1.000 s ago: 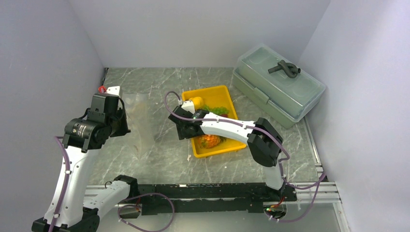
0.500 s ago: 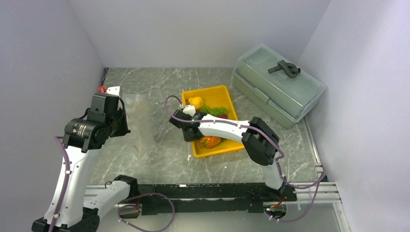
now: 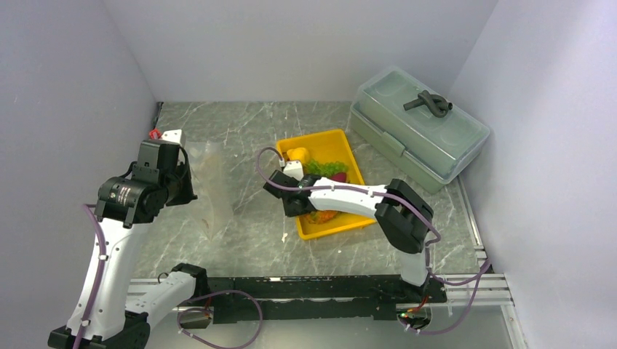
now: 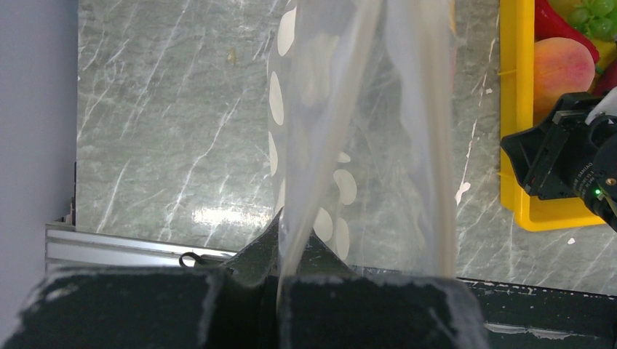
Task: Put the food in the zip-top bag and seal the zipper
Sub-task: Move the bin to the center of the board.
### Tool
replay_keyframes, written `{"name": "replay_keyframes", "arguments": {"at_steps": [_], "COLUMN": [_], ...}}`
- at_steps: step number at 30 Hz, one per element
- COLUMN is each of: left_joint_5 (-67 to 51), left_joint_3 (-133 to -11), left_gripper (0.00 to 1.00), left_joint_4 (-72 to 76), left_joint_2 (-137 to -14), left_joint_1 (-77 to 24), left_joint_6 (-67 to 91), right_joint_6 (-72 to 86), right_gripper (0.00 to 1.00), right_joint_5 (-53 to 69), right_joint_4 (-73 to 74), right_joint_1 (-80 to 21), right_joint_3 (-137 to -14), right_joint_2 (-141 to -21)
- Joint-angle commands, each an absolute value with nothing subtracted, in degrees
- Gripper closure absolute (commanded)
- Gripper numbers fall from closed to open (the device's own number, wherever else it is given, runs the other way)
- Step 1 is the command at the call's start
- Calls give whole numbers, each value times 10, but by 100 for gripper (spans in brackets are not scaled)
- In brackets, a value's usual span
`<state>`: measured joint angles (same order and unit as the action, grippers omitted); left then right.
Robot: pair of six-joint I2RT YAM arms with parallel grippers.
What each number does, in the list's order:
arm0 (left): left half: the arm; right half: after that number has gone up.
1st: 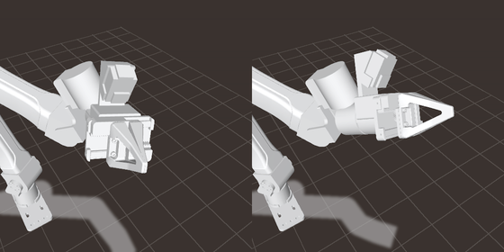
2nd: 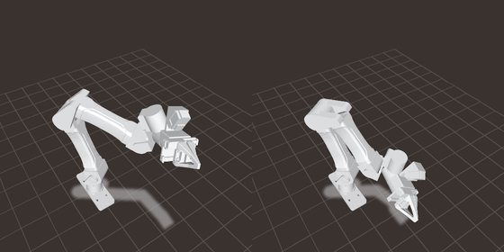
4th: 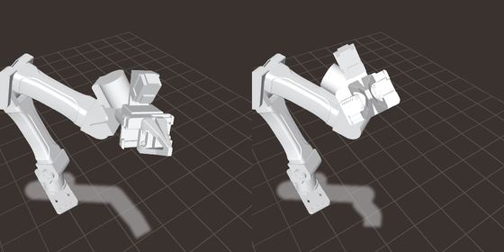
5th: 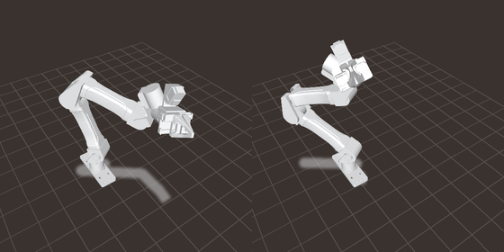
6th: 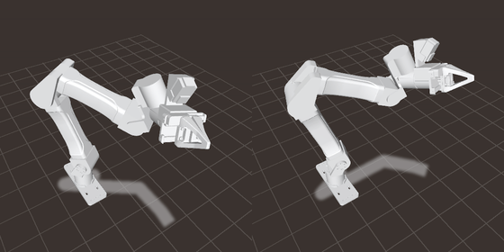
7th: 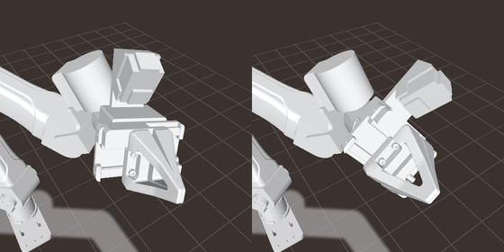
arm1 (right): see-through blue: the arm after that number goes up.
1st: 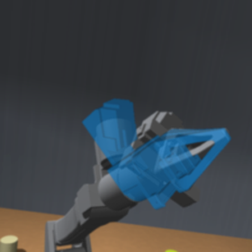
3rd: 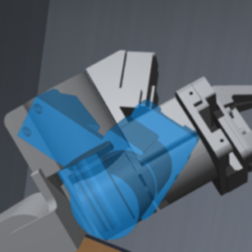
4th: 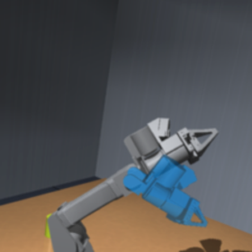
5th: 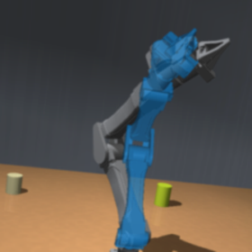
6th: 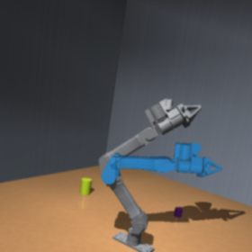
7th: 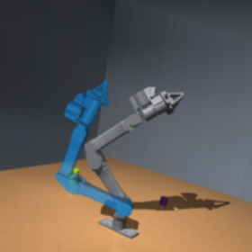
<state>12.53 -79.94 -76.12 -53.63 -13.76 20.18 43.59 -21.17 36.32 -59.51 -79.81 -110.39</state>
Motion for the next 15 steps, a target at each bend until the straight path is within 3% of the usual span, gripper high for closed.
{"name": "replay_keyframes", "arguments": {"at_steps": [1,15], "left_joint_5": [109,89], "left_joint_3": [-820,-814], "left_gripper": [100,100], "left_joint_4": [-750,-727], "left_joint_2": [-539,-550], "left_joint_1": [-140,-140], "left_joint_6": [192,186], "right_joint_6": [474,520], "right_gripper": [100,100], "right_joint_5": [-245,-259], "right_joint_4": [378,367], "right_joint_1": [-582,-566], "right_joint_3": [-749,-649], "right_joint_2": [-1052,-975]}}
